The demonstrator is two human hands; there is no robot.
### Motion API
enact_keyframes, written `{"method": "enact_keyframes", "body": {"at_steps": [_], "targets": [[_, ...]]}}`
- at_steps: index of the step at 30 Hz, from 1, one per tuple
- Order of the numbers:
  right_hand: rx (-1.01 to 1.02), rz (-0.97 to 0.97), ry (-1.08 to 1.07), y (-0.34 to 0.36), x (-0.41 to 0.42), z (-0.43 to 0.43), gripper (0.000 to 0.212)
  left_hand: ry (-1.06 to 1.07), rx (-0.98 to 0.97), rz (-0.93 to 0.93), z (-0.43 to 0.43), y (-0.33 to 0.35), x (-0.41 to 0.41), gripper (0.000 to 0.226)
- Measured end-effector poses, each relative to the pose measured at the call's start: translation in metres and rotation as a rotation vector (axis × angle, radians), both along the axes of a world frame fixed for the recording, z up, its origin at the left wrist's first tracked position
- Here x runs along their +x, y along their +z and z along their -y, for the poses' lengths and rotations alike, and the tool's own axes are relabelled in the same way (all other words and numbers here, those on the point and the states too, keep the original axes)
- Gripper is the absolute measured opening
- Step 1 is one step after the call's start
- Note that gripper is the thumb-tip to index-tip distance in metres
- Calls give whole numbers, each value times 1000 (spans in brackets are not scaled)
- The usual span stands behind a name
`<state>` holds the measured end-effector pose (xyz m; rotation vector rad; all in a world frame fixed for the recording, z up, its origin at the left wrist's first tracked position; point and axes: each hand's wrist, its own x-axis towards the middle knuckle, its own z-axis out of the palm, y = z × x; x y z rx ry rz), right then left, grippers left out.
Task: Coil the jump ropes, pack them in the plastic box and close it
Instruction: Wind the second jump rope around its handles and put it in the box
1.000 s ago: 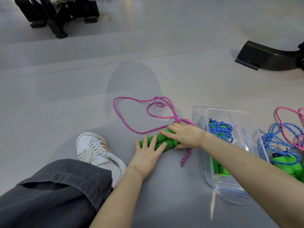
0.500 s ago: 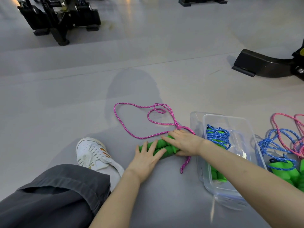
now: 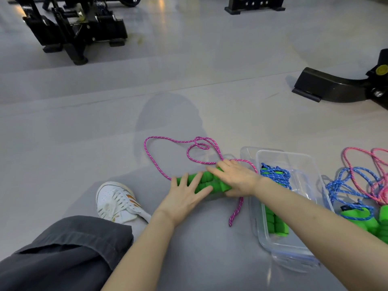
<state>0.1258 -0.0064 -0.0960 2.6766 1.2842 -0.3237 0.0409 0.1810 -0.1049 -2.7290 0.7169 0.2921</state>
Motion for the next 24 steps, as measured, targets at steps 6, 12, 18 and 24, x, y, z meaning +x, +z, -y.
{"method": "enact_keyframes", "body": {"at_steps": [6,12,18,24], "targets": [[187,152,-108,78,25,20,81,-216,-32,388,-6,69,45,94],[481,277,-241,183,19,40,77,-442,-37,774,-1,183,69,50],[739,367,-234,247,-7,52,83,-575,48,968,3,258,64,43],[967,322,-306,268,-31,60,108,-643,50,1104,9,283,52,38]]}}
